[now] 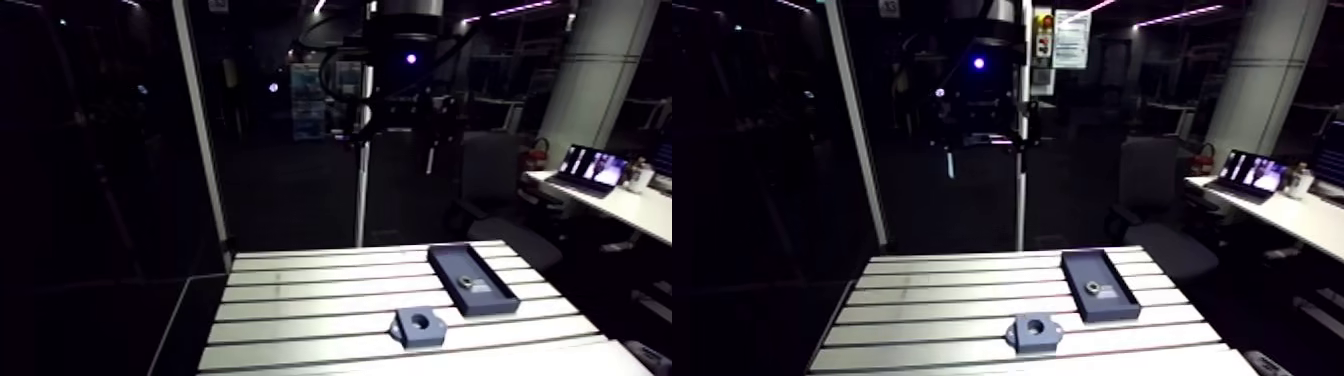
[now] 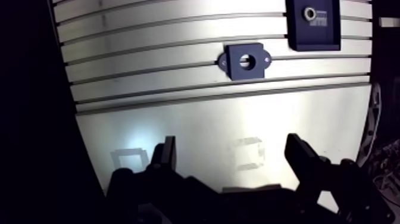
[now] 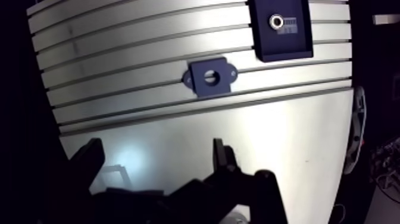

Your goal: Pick up the bearing and press it into the housing until flush.

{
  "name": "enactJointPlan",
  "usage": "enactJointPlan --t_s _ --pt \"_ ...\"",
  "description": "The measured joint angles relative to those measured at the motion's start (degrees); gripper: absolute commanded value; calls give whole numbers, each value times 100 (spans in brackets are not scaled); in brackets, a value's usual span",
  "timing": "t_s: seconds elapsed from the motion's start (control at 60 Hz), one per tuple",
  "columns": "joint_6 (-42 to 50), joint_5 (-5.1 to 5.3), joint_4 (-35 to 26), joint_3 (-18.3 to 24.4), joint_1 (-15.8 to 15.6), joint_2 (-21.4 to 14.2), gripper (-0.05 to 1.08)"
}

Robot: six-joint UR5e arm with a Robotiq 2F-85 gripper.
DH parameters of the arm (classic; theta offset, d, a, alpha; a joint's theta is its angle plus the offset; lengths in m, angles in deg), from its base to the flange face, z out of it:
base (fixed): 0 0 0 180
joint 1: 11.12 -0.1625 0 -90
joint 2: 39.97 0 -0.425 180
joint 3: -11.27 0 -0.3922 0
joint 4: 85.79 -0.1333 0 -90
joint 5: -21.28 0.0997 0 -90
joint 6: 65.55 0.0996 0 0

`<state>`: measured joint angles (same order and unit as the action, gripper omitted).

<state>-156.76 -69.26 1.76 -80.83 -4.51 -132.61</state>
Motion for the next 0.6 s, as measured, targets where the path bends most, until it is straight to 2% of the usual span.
enactJointPlan --t_s 0.233,0.483,0.6 --pt "-52 53 -28 -137 -69 -126 1" --pt "-130 28 19 -151 -19 -139 1" --pt "-382 -8 105 -160 98 -132 1"
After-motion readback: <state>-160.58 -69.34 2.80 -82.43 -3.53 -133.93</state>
